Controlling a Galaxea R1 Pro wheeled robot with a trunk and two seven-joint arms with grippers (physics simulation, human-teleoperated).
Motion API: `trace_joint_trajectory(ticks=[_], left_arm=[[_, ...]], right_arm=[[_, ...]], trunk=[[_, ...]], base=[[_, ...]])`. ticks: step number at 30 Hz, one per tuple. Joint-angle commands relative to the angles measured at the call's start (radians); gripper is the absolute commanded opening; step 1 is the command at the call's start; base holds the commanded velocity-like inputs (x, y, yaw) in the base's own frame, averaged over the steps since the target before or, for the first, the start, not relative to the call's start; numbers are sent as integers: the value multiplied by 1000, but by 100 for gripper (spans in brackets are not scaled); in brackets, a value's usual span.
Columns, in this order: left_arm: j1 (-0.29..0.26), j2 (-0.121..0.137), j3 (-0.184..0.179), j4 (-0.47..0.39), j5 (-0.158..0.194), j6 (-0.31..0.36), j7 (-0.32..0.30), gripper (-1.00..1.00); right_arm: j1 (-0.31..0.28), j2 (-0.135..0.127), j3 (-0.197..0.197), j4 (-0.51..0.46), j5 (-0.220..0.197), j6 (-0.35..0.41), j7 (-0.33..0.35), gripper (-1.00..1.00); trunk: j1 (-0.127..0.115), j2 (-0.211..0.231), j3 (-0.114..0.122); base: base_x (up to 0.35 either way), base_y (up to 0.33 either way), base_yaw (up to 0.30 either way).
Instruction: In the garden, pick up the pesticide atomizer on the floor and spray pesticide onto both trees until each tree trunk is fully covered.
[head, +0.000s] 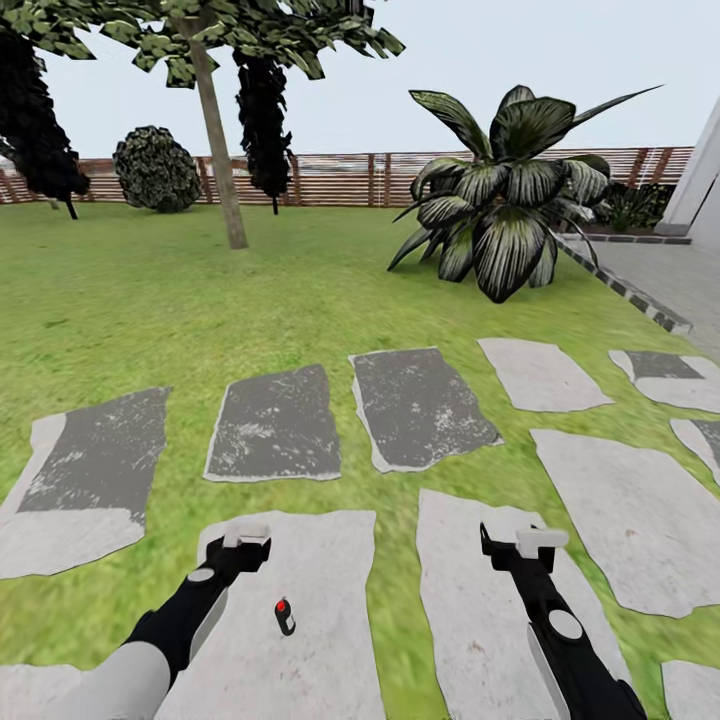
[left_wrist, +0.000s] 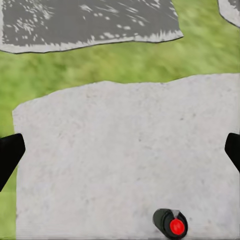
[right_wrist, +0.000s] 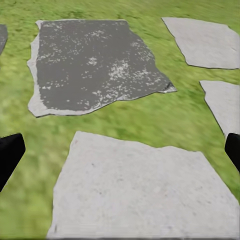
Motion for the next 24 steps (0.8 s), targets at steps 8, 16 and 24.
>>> trace_joint_trajectory(ticks=[8, 16, 24], left_arm=[[2, 2, 2, 11, 0, -2, -1, 100], [3, 2, 0, 16, -4, -23, -1, 100], [4, 3, -1, 17, -8, -26, -1, 100]], right_arm=[[1, -1, -1, 0, 0, 0, 0, 100], [1, -1, -1, -2, 0, 1, 0, 100], [1, -2, -1, -2, 0, 0, -1, 100]], trunk=[[31, -56, -38], [61, -112, -76], [77, -140, -101]], base=[[0, 0, 30], [0, 0, 102], [0, 0, 108]])
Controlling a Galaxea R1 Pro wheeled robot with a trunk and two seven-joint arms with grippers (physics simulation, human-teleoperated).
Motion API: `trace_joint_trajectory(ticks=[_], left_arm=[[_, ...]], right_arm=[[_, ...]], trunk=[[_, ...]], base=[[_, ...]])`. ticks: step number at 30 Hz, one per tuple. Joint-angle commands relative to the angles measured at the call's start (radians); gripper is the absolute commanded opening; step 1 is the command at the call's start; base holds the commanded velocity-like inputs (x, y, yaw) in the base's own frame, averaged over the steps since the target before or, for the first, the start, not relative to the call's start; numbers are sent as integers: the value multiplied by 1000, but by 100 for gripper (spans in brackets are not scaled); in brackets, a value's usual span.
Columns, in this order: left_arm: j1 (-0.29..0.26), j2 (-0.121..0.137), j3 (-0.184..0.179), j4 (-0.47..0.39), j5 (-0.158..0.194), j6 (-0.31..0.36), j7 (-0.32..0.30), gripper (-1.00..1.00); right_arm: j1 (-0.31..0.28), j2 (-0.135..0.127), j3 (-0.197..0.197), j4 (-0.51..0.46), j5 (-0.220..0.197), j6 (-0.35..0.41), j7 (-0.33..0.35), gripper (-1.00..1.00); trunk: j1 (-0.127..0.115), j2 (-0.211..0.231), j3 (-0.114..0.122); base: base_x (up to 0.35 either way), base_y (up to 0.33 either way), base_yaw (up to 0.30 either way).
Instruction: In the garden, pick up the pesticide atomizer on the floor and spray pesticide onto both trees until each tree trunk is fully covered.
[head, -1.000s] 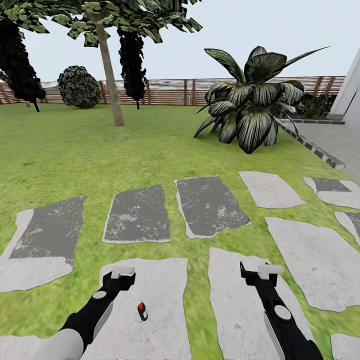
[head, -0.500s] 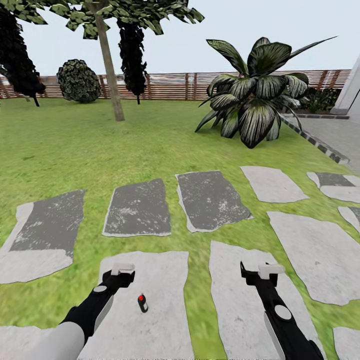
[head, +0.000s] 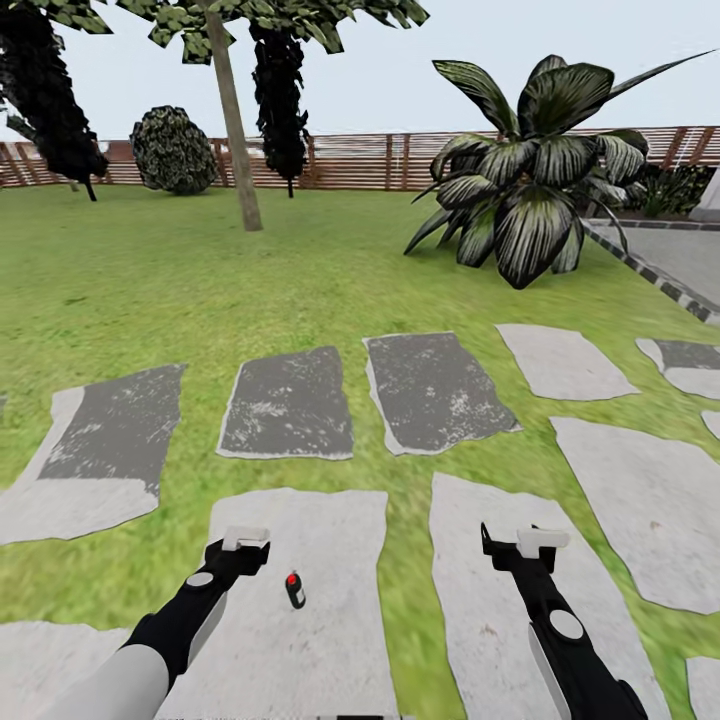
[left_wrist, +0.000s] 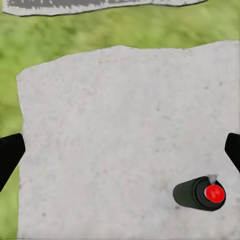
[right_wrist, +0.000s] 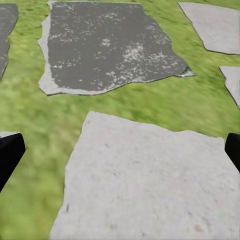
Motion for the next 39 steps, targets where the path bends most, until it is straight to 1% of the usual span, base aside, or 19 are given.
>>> trace_joint_trajectory(ticks=[1, 4, 8, 10, 20, 32, 38, 39], left_arm=[[0, 0, 0, 0, 0, 0, 0, 100], [0, 1, 1, 0, 2, -10, 0, 100], [2, 1, 1, 0, 5, -67, 0, 100], [2, 1, 1, 0, 6, -79, 0, 100], [2, 1, 0, 0, 6, -92, 0, 100], [4, -1, -2, 0, 4, -95, -3, 100], [4, -1, 1, 0, 9, -96, 1, 100], [4, -1, 2, 0, 10, -96, 1, 100]], right_arm=[[0, 0, 0, 0, 0, 0, 0, 100], [0, 0, 1, -1, 0, -1, 1, 100], [0, 0, 3, -1, 0, -2, 1, 100], [0, 0, 2, -1, 0, -2, 1, 100], [0, 0, 2, -2, 0, -1, 1, 100], [0, 0, 3, -2, 0, 0, 1, 100], [0, 1, 3, -2, 0, 0, 0, 100], [0, 1, 4, -2, 0, 0, 1, 100]], trunk=[[0, 0, -2], [0, 0, -5], [0, 0, -6], [0, 0, -6], [0, 0, -6], [0, 0, -6], [23, -42, -31], [23, -42, -36]], base=[[0, 0, 108], [0, 0, 79], [0, -123, 17], [0, -238, 1], [0, -242, -163], [0, -21, -14], [0, 0, 23], [0, 0, 57]])
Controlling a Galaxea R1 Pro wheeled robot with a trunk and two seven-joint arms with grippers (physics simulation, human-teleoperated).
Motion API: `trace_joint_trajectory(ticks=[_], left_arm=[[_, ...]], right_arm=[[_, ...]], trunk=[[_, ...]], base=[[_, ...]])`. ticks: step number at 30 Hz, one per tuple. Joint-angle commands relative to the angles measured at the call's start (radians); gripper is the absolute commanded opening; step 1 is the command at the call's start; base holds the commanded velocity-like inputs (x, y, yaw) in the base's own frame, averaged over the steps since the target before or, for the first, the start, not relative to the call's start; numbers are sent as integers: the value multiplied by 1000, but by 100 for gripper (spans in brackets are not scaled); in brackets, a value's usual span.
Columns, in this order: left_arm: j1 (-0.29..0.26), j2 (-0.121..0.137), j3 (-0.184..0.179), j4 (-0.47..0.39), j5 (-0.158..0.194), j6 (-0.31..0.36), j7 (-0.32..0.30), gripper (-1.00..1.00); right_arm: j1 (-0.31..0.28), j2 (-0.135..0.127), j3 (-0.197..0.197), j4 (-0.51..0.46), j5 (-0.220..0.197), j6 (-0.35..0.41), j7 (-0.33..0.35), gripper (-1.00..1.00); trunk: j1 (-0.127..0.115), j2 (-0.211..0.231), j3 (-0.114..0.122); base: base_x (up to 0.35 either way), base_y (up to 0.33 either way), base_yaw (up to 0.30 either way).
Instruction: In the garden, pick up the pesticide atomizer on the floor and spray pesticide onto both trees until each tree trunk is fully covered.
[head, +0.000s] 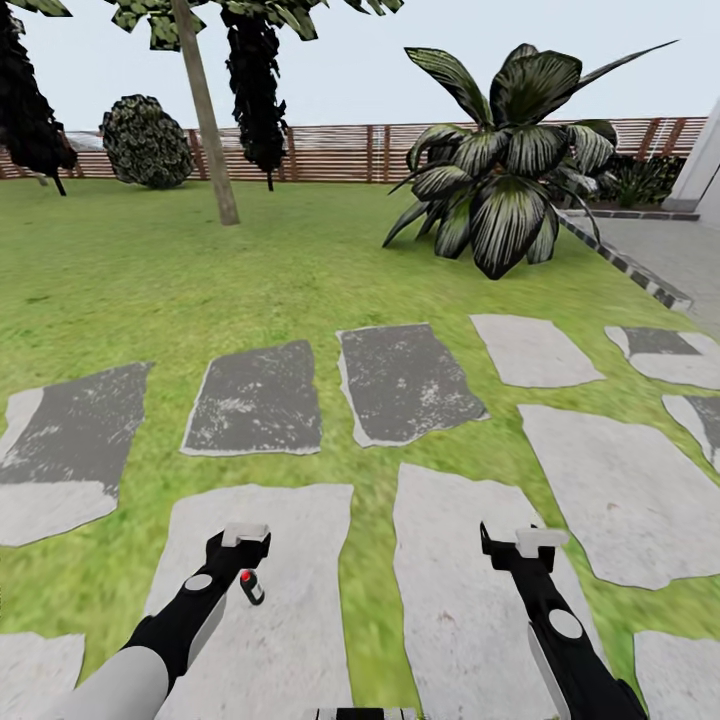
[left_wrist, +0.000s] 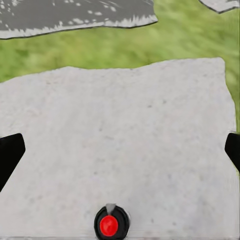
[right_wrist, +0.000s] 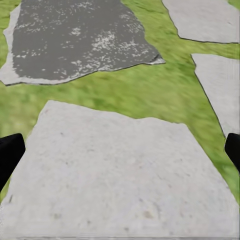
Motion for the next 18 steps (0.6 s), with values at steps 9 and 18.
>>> trace_joint_trajectory(ticks=[9, 18], left_arm=[[-1, 0, 0, 0, 0, -3, -1, 100], [-2, 1, -1, 0, -3, -3, -1, 100]], right_arm=[[0, 1, 1, 1, 0, 0, 0, 100], [0, 1, 0, 1, 0, 0, 0, 100]], trunk=[[4, -2, -48], [8, -4, -97]], base=[[0, 0, 64], [0, 0, 66]])
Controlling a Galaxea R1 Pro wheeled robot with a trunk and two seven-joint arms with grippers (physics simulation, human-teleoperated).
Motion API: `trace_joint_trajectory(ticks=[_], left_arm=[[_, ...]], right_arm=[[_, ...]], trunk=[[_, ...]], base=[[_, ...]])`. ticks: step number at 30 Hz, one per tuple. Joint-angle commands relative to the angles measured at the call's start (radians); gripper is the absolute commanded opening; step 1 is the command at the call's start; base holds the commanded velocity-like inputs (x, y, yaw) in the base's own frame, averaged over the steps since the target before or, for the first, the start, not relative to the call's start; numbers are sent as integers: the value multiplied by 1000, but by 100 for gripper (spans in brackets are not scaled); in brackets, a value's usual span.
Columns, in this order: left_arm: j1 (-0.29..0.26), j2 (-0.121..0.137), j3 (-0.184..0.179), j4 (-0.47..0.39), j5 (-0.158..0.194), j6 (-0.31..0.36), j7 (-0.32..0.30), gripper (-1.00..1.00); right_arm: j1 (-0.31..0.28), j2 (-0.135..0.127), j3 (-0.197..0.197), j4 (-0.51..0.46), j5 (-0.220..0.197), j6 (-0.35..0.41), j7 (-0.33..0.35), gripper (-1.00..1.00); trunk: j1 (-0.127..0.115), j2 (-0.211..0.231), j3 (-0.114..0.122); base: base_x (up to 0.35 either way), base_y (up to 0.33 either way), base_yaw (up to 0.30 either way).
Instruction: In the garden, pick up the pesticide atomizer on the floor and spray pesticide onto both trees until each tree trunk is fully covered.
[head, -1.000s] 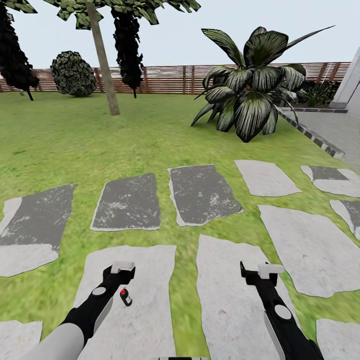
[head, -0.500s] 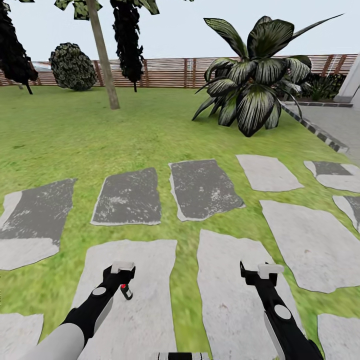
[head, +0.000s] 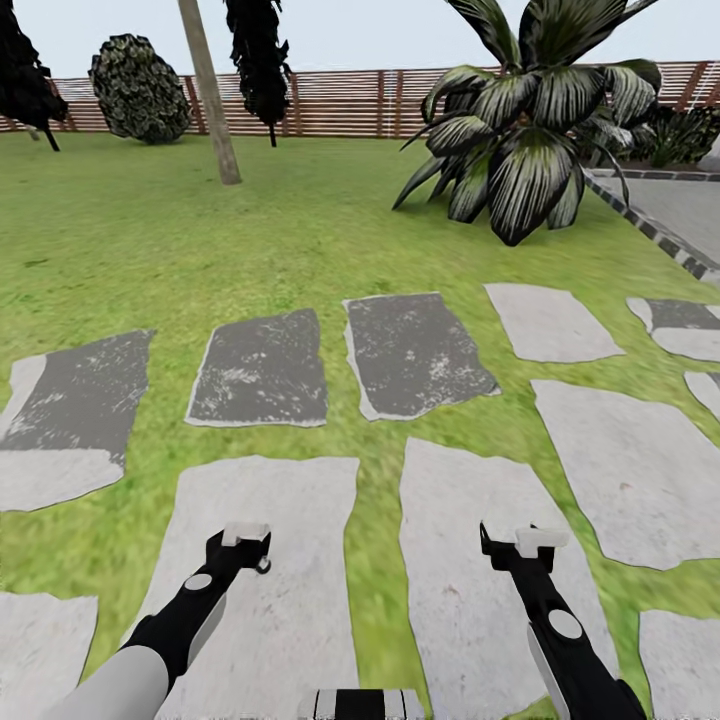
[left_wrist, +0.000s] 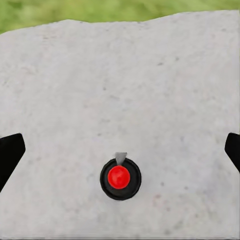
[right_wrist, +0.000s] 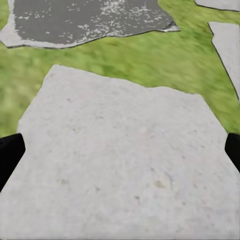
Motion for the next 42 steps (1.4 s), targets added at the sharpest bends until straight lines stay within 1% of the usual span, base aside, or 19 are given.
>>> trace_joint_trajectory(ticks=[1, 15, 21, 25, 27, 30, 33, 42], left_arm=[[0, 0, 0, 0, 0, 0, 0, 100], [0, 0, -1, 0, -5, -26, 0, 100], [0, 0, -1, 0, -6, -27, 0, 100], [0, -1, -1, 0, -6, -29, 0, 100], [0, -1, -1, 0, -6, -45, 0, 100], [0, -1, -2, 0, -6, -88, -1, 100], [-1, 0, -5, -3, -6, -114, -3, 100], [-11, 1, -6, -18, -7, -131, -3, 100]], right_arm=[[0, 0, 0, 0, 0, 0, 0, 100], [0, 0, 1, 0, 0, 0, 0, 100], [0, 0, 1, -1, 0, -1, 0, 100], [0, 0, 1, -1, 0, -1, 0, 100], [0, 0, 0, 0, 0, -2, 0, 100], [0, 0, -1, -1, 0, -2, 0, 100], [0, 0, -1, -1, 0, -2, -1, 100], [-1, -3, -1, -5, 0, 0, 2, 100]], trunk=[[0, 0, -6], [7, -4, -81], [7, -4, -84], [8, -5, -100], [9, -5, -110], [9, -5, -115], [9, -5, -117], [9, -5, -118]], base=[[0, 0, 66], [0, 0, 65], [0, 0, 14], [0, 0, 2], [0, 0, 0], [0, 0, 0], [0, 0, 0], [0, 0, 0]])
